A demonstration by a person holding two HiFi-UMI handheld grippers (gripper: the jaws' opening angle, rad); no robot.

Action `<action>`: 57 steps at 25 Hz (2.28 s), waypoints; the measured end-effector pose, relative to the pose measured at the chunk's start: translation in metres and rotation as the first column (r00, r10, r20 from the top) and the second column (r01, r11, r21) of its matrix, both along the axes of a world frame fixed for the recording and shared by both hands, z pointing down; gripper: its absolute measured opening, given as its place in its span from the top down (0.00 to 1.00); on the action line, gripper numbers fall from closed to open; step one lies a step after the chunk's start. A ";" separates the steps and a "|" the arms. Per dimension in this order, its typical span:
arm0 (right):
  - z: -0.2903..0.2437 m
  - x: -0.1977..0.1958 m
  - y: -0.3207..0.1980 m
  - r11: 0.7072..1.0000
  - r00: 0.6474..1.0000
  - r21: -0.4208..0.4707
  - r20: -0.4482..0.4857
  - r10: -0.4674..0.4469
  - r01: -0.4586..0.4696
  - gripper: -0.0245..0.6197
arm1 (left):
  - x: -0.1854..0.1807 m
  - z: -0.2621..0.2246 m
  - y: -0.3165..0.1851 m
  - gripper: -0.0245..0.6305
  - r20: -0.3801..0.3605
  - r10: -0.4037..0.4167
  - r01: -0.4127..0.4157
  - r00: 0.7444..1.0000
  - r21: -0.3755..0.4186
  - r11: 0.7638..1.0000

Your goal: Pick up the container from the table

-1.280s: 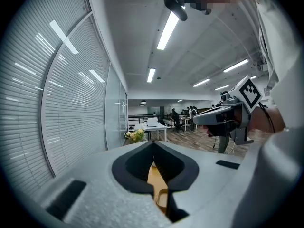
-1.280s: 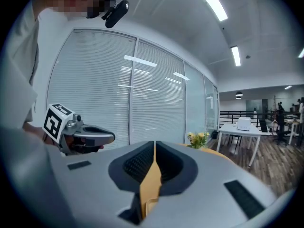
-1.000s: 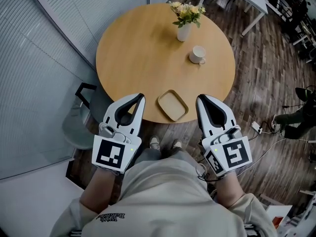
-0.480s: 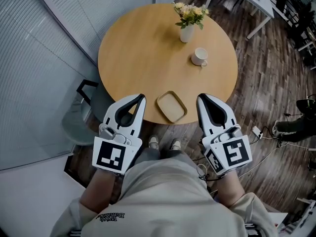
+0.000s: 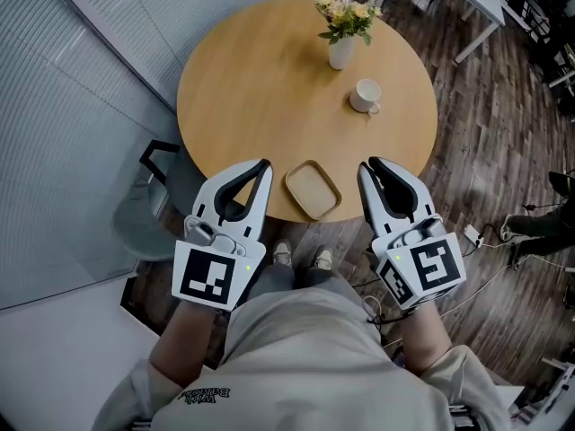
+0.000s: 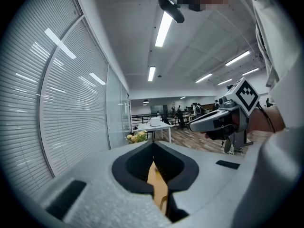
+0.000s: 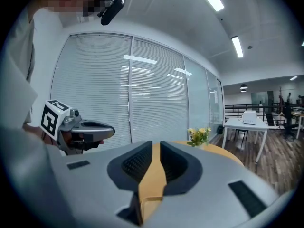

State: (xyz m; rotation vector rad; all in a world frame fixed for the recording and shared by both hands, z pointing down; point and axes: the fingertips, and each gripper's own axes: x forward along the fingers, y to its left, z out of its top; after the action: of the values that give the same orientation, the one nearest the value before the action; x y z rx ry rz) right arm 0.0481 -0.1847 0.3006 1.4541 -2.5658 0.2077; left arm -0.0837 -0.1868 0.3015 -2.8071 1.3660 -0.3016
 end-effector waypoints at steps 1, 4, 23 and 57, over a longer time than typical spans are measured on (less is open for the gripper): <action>0.004 0.000 -0.002 1.000 1.000 -0.008 -0.003 -0.004 0.004 0.90 | 0.000 0.001 -0.003 0.93 0.000 -0.002 0.002 1.000 -0.002 1.000; 0.017 0.000 -0.008 0.999 1.000 -0.035 -0.017 -0.015 0.014 0.85 | 0.000 0.010 -0.008 0.93 0.006 -0.009 0.009 1.000 -0.019 1.000; 0.167 0.005 -0.046 0.956 0.984 -0.290 -0.151 -0.094 0.047 0.80 | 0.020 0.126 -0.032 0.93 0.062 0.024 -0.010 0.998 -0.204 0.979; 0.388 0.008 -0.023 0.696 0.893 -0.718 -0.314 -0.321 -0.002 0.80 | 0.017 0.310 -0.010 0.93 0.083 0.031 0.023 0.996 -0.581 0.813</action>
State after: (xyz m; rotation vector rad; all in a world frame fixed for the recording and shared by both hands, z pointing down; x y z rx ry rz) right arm 0.0563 -0.2078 0.6885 0.8417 -1.9005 0.6844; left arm -0.0666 -0.1965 0.6118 -3.2007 1.4444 -0.9957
